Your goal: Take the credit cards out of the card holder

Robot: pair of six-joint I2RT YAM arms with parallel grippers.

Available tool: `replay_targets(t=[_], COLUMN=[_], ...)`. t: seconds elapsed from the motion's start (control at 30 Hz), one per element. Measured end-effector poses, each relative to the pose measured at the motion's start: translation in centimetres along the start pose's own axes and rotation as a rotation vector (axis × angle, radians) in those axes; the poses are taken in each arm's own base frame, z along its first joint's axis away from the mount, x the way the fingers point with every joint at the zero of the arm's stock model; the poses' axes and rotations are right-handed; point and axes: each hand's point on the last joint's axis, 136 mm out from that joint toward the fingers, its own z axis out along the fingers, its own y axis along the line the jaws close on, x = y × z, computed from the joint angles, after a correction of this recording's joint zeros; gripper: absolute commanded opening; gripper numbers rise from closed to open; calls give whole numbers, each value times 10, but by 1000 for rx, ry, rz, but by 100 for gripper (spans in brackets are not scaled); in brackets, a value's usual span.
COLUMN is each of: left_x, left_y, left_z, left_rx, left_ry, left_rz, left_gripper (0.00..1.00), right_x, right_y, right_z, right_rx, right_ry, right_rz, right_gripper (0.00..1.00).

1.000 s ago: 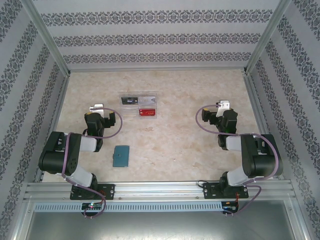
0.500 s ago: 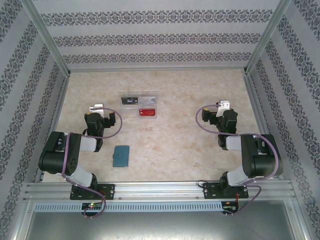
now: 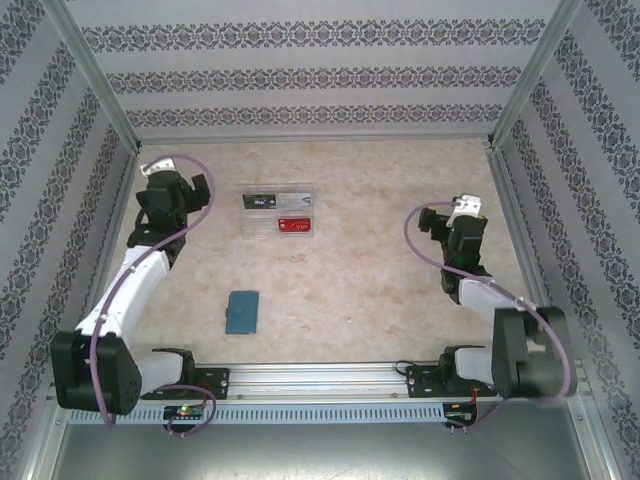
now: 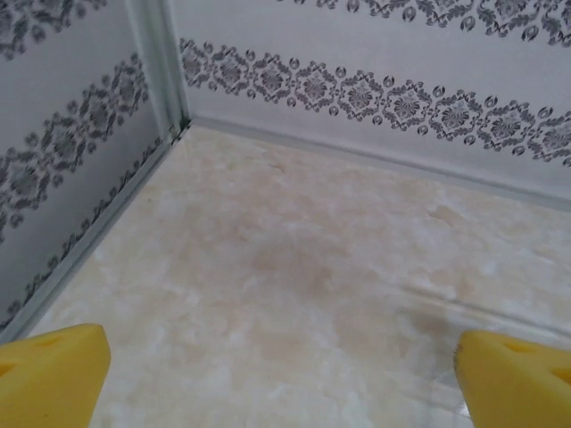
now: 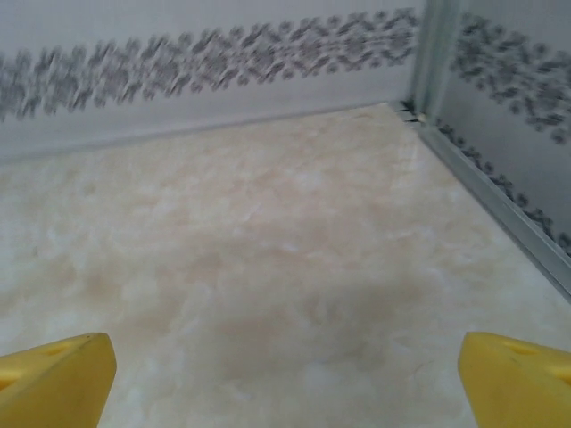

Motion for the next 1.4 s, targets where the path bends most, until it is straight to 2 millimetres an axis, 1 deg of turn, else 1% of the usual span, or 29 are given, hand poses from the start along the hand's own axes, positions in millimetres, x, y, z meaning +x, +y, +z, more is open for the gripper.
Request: replay_targets(t=[0.07,0.1,0.13,0.2,0.27,0.33,0.37,0.43,0.5,0.57,0.6,0.7,0.77,0.83,0.93,1.0,1.17,1.4], left_x=[-3,1,7,27,48,70,80,102,125,149,160,196,216,236,256,263,276,291], left_y=[2,2,2,1,0,0,0,-1,-6,-15,-21,-38,-48,-54,-52,-48,-45,-48], left_z=[-13,-19,-23,-33,-42,-52,-57,-66,-75,-85,-90,-111,-123,-133,-138,-138,-134,-136], left_rx=[3,11,24,50,75,92,99,111,126,149,162,189,196,189,152,126,79,72], left_ry=[46,77,108,192,266,344,380,453,525,598,632,735,789,842,891,907,946,985], left_rz=[-31,-43,-53,-73,-94,-121,-133,-158,-168,-166,-158,-102,-42,22,83,103,145,208], left_gripper=[100,100,99,95,91,87,87,86,83,80,79,73,71,61,50,47,47,44], right_x=[-25,-38,-46,-58,-60,-59,-58,-59,-59,-53,-47,-22,-7,3,11,11,12,16], right_y=[-3,-6,-7,-6,1,14,22,44,66,87,98,123,140,155,167,172,181,179], right_z=[-7,-12,-15,-22,-26,-27,-29,-35,-43,-52,-57,-73,-85,-98,-108,-111,-115,-116], right_rx=[16,17,14,-9,-48,-91,-110,-168,-231,-287,-314,-369,-400,-434,-455,-457,-458,-439], right_ry=[-42,-62,-74,-83,-49,14,44,107,159,213,246,342,390,421,439,439,444,447], right_rz=[90,145,184,264,317,347,354,348,336,320,306,249,200,154,107,87,54,27], right_gripper=[98,98,98,98,98,98,98,98,98,98,98,98,98,98,98,98,98,98])
